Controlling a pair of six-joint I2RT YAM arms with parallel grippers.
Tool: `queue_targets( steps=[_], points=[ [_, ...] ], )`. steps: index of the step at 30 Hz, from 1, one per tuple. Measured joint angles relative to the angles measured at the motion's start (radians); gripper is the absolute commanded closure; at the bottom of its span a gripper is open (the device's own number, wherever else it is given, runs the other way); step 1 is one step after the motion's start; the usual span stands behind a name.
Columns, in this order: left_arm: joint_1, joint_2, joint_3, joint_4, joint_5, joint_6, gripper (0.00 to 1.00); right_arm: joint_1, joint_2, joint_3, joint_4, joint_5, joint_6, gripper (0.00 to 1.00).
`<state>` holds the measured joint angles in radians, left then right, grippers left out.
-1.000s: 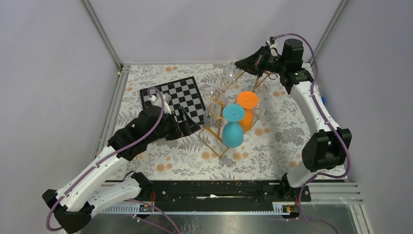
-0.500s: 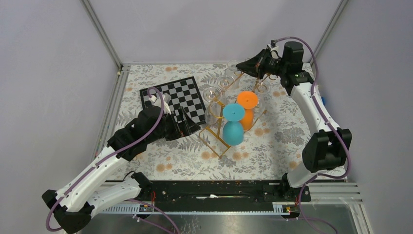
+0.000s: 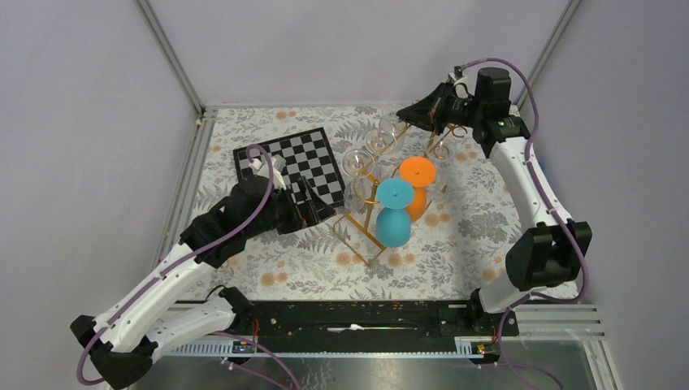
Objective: Place the wine glass upside down on the wine glass rack
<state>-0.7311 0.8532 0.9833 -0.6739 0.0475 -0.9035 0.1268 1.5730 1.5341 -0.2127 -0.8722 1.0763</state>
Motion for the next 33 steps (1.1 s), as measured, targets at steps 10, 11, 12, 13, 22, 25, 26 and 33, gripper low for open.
queue_targets(
  steps=[10, 11, 12, 13, 22, 25, 26, 33],
  points=[
    [0.0, 0.079, 0.04, 0.109, 0.102, -0.045, 0.14, -0.007, -0.016, -0.027, 0.008, -0.013, -0.045, 1.0],
    [0.0, 0.087, 0.048, 0.117, 0.112, -0.048, 0.16, -0.008, -0.019, -0.033, 0.017, -0.013, -0.043, 1.0],
    [0.0, 0.092, 0.055, 0.126, 0.123, -0.05, 0.19, -0.008, -0.022, -0.04, 0.026, -0.014, -0.04, 1.0],
    [0.0, 0.094, 0.06, 0.135, 0.135, -0.055, 0.22, -0.008, -0.024, -0.043, 0.032, -0.015, -0.039, 1.0],
    [-0.032, 0.118, 0.139, 0.23, 0.237, -0.088, 0.4, -0.01, -0.024, -0.058, 0.065, -0.028, -0.032, 1.0],
    [-0.045, 0.146, 0.173, 0.26, 0.249, -0.089, 0.42, -0.011, -0.024, -0.058, 0.068, -0.029, -0.031, 1.0],
    [-0.046, 0.156, 0.183, 0.261, 0.249, -0.088, 0.43, -0.011, -0.024, -0.058, 0.068, -0.029, -0.031, 1.0],
    [-0.047, 0.253, 0.427, 0.073, 0.177, -0.006, 0.52, -0.012, -0.024, -0.059, 0.068, -0.031, -0.026, 1.0]
  ],
)
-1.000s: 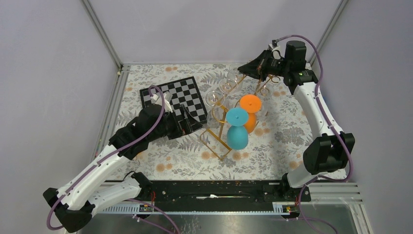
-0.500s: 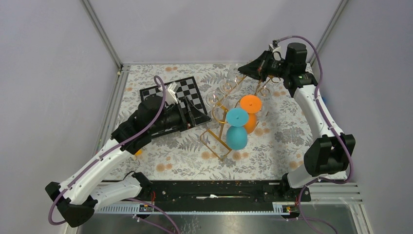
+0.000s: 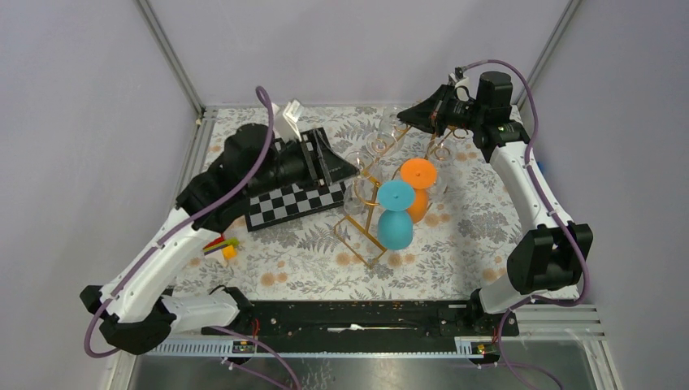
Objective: Place the wine glass upside down on the wine glass rack
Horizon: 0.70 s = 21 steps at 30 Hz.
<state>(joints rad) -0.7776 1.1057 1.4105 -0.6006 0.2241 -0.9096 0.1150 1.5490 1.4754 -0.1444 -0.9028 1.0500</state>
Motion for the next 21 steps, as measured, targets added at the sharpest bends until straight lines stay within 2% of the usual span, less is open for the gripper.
queue_targets(
  steps=[7, 15, 17, 21],
  points=[
    [-0.013, 0.15, 0.33, -0.092, -0.029, 0.128, 0.68, -0.002, 0.0, -0.002, 0.001, -0.002, 0.003, 1.0],
    [-0.071, 0.546, 0.743, -0.186, -0.037, 0.247, 0.8, -0.004, 0.0, -0.005, 0.007, -0.006, 0.006, 1.0],
    [-0.092, 0.636, 0.814, -0.219, -0.053, 0.272, 0.83, -0.005, 0.0, -0.005, 0.008, -0.008, 0.006, 1.0],
    [-0.132, 0.745, 0.862, -0.268, -0.117, 0.312, 0.88, -0.007, 0.0, -0.008, 0.011, -0.009, 0.01, 1.0]
  ],
)
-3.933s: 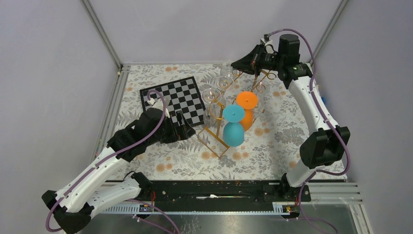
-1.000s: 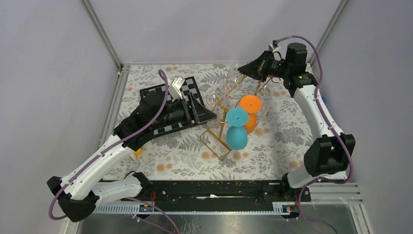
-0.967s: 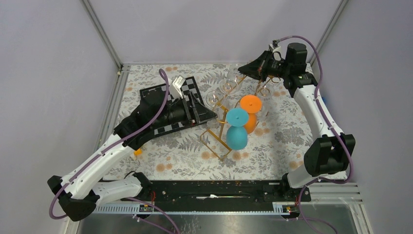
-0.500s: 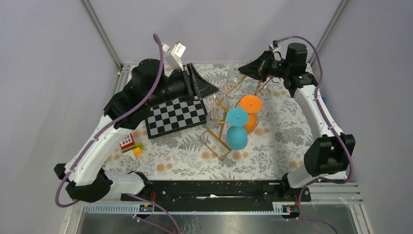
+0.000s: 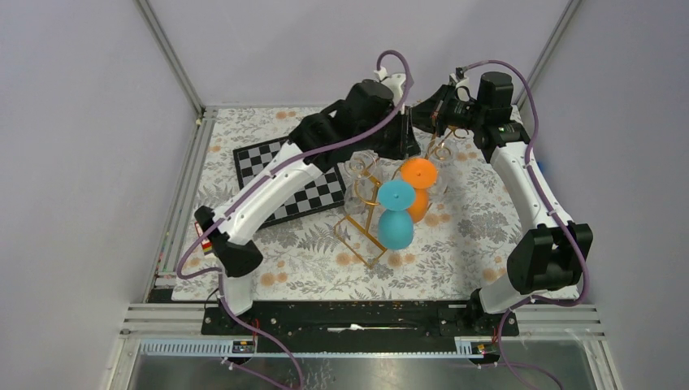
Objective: Place the wine glass upside down on the wine glass rack
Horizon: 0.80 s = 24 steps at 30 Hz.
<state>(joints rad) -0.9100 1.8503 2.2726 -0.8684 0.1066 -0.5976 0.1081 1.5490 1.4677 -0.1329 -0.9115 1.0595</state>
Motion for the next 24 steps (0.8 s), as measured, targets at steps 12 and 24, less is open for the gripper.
queue_targets(
  steps=[12, 24],
  points=[
    [-0.087, 0.051, 0.086, -0.014, -0.276, 0.138, 1.0, -0.005, -0.002, -0.021, 0.038, -0.014, 0.023, 1.0],
    [-0.117, 0.111, 0.132, 0.004, -0.394, 0.303, 1.0, -0.006, -0.002, -0.024, 0.042, -0.015, 0.031, 1.0]
  ],
)
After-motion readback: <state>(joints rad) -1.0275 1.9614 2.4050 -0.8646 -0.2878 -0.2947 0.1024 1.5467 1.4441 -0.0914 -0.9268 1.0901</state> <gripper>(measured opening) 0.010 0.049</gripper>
